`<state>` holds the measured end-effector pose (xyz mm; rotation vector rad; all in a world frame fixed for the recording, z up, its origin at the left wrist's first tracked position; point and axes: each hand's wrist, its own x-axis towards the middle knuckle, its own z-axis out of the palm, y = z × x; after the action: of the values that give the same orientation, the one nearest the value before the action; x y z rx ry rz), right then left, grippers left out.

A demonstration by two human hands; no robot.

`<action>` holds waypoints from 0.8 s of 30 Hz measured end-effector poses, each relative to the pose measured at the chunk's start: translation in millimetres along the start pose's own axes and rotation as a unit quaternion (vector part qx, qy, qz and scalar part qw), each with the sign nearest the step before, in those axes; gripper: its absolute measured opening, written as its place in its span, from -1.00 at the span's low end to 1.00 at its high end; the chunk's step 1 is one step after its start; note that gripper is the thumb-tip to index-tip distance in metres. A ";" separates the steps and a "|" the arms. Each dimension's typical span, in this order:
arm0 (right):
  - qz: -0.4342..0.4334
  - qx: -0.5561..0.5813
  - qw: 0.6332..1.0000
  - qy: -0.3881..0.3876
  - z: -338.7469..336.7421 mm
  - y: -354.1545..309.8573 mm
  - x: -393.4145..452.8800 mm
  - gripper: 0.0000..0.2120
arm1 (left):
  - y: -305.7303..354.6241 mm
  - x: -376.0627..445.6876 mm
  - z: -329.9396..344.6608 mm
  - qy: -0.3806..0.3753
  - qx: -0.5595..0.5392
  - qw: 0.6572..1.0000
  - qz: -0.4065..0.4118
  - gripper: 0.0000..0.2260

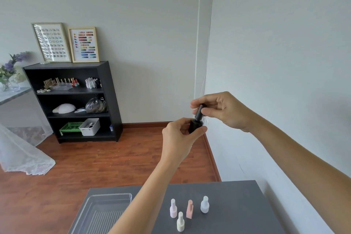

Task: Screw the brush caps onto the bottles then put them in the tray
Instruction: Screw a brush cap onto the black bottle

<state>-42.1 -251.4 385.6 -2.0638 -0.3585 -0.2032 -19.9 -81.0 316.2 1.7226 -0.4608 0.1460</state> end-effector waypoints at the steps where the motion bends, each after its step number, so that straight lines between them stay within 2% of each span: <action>1: -0.004 -0.013 1.000 0.019 0.4 0.7 0.8 -0.78 | -0.3 0.0 0.9 -0.003 0.002 1.000 0.002 -0.83; 3: -0.004 -0.053 0.996 0.071 2.9 -0.5 2.9 -0.92 | -0.9 -0.3 3.1 -0.007 0.006 1.000 0.003 -0.84; 4: 0.001 -0.078 0.992 0.100 5.6 -1.0 4.3 -0.87 | -1.4 -0.5 4.1 -0.007 0.007 1.000 0.002 -0.83; 6: 0.016 -0.148 0.977 0.155 11.3 3.0 7.6 -0.65 | -2.4 0.0 4.9 -0.009 0.009 1.000 0.001 -0.82; 8: 0.019 -0.196 0.964 0.179 16.1 6.2 7.9 -0.50 | -3.9 0.7 4.7 -0.011 0.010 1.000 0.004 -0.81; 11: -0.005 -0.186 0.975 0.125 15.6 9.4 4.2 -0.54 | -5.8 1.5 2.2 -0.009 0.015 1.000 -0.001 -0.81; 13: -0.005 -0.126 0.991 0.044 10.5 12.7 3.8 -0.64 | -7.8 2.5 -0.1 -0.008 0.013 1.000 -0.009 -0.82; 15: -0.003 -0.042 0.999 0.003 7.4 15.0 1.8 -0.70 | -9.8 3.4 -1.7 -0.007 0.013 1.000 -0.012 -0.82; 17: -0.010 -0.013 1.000 0.020 6.8 16.7 2.3 -0.77 | -11.2 3.3 -1.4 -0.006 0.014 1.000 -0.013 -0.81; 19: -0.004 -0.045 0.997 0.066 8.6 16.0 3.4 -0.93 | -11.6 2.4 0.7 -0.007 0.015 1.000 -0.011 -0.80; 20: 0.001 -0.067 0.994 0.090 11.0 15.7 4.3 -0.88 | -11.5 2.1 2.0 -0.009 0.017 1.000 -0.008 -0.81; 22: 0.012 -0.130 0.981 0.143 15.9 17.1 6.1 -0.63 | -10.9 2.2 4.0 -0.016 0.018 1.000 -0.002 -0.82; 24: 0.009 -0.182 0.968 0.174 18.5 17.7 5.8 -0.52 | -10.7 2.9 5.1 -0.019 0.017 1.000 0.002 -0.83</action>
<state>-30.8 -242.6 363.7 -2.3333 -0.0869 -0.6527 -14.0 -85.1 306.3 1.7606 -0.4920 0.1246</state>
